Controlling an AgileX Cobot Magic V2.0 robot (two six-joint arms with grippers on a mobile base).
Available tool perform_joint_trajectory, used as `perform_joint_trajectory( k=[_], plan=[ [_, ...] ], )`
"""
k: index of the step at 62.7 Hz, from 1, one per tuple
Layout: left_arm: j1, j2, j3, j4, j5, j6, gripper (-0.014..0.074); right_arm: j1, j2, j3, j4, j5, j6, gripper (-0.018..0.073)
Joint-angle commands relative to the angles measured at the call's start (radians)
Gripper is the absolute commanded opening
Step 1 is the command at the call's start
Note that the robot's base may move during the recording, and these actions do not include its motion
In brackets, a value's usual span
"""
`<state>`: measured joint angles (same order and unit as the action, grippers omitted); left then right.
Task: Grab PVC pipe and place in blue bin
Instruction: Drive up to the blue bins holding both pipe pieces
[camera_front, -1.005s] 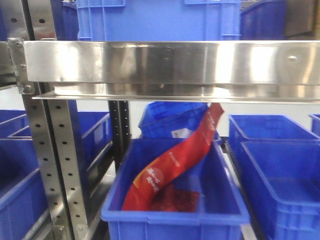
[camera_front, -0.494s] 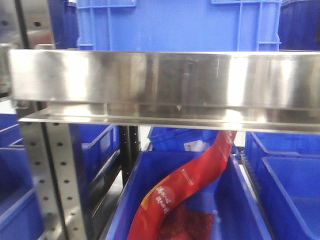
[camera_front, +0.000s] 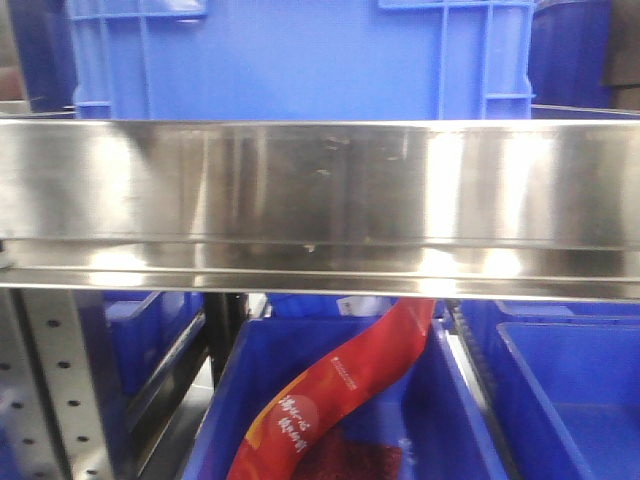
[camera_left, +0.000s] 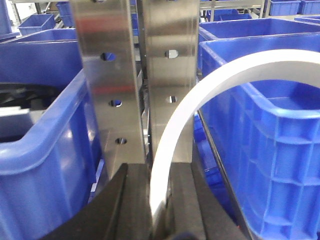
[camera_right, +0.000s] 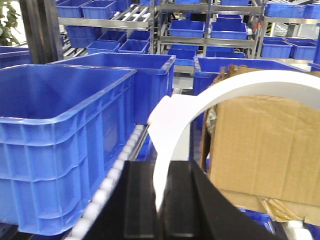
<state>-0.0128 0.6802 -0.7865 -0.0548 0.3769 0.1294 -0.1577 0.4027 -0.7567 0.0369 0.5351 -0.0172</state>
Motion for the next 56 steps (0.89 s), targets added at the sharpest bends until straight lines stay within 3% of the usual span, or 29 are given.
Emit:
perform_joint_trajectory(
  k=[1, 56],
  plan=[
    [-0.005, -0.005, -0.003, -0.006, -0.028, -0.002, -0.0111, 0.000, -0.005, 0.001, -0.001, -0.028, -0.003, -0.0162],
    [-0.005, -0.005, -0.003, -0.006, -0.028, -0.002, -0.0111, 0.000, -0.005, 0.001, -0.001, -0.028, -0.003, -0.0162]
  ],
)
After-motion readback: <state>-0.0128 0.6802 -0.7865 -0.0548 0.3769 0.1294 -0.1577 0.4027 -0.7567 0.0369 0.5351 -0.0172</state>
